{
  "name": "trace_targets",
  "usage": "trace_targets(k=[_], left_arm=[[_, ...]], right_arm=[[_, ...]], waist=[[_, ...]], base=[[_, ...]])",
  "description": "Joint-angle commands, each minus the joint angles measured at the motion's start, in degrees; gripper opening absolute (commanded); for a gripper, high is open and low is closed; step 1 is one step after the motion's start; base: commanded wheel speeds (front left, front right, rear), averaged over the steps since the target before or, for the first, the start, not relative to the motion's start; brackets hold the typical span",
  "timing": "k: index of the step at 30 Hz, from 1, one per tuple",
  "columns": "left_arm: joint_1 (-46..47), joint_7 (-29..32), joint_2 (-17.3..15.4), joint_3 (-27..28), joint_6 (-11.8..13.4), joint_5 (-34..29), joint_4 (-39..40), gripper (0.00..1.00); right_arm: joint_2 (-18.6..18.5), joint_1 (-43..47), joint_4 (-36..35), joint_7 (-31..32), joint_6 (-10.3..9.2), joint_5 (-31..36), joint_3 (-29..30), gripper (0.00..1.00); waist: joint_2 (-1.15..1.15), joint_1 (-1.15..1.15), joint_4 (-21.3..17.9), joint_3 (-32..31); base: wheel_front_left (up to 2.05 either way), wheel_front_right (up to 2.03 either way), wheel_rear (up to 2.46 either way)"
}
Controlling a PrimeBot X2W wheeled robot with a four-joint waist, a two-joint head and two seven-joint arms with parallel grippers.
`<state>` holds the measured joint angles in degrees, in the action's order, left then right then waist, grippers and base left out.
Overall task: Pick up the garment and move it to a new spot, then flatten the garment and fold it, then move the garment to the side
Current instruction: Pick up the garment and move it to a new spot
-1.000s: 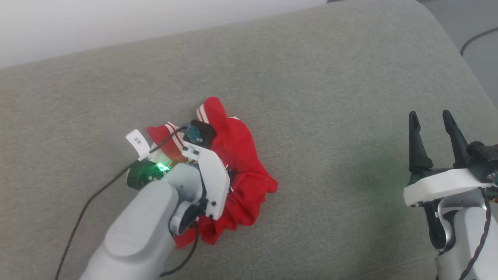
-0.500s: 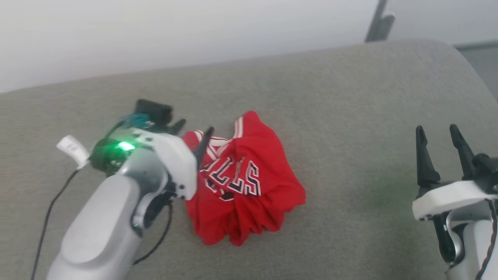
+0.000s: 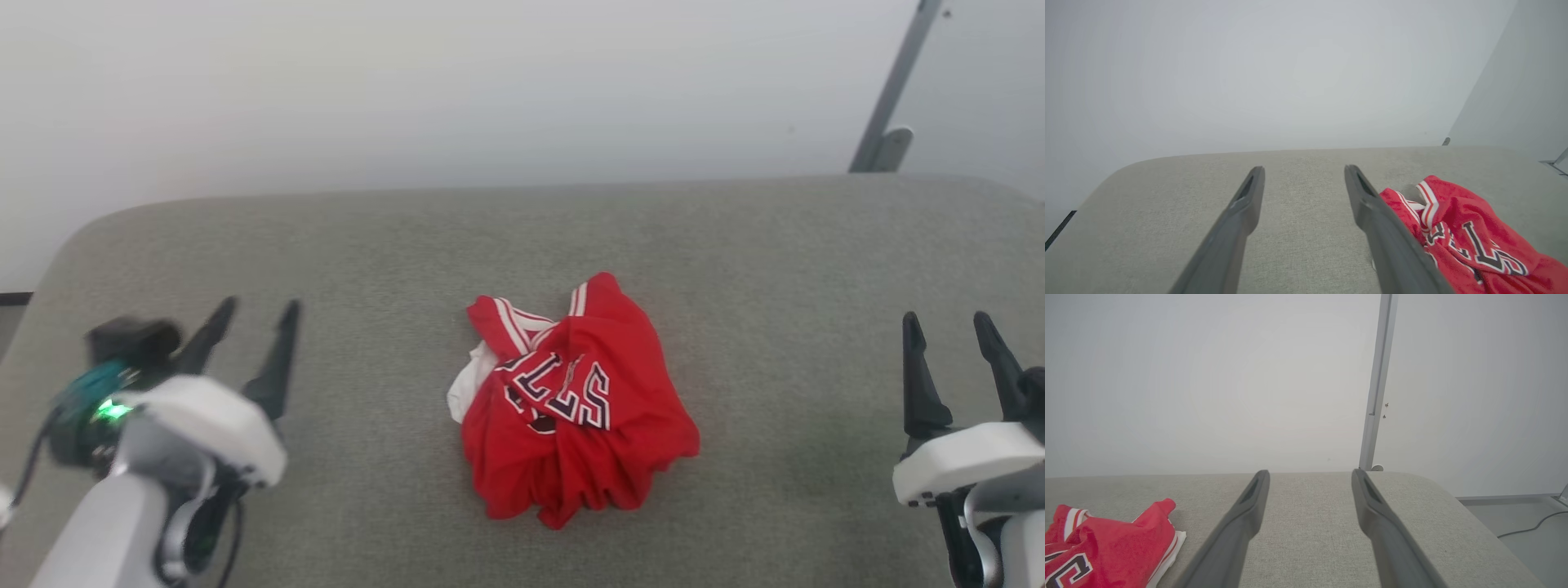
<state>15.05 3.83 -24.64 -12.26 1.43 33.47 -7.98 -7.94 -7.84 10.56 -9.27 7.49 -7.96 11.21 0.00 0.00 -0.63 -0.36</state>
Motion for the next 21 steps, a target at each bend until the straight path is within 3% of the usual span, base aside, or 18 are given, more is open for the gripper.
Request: trace_targets(k=[1,12,21], left_arm=[[-0.97,-0.78,-0.12,0.57,0.04,0.69,-0.08,1.0],[-10.71,-12.11,-2.67,9.36,-0.8,4.71,-3.38,1.0],[-16.43,-15.36,-2.65,12.63,-0.43,6.76,-3.61,1.0]], right_arm=[[-0.11,0.62,-0.31,0.34,0.0,0.25,0.01,1.0],[0.0,2.84,-0.18,0.36,0.0,-0.09,0.97,1.0],[-0.14,3.31,-0.87,0.76,0.0,-0.22,0.81,1.0]], waist=[[0.0,0.0,0.8,-0.54],[0.0,0.0,3.04,-1.22],[0.0,0.0,3.58,-1.38]], base=[[0.0,0.0,0.0],[0.0,0.0,0.0],[0.0,0.0,0.0]])
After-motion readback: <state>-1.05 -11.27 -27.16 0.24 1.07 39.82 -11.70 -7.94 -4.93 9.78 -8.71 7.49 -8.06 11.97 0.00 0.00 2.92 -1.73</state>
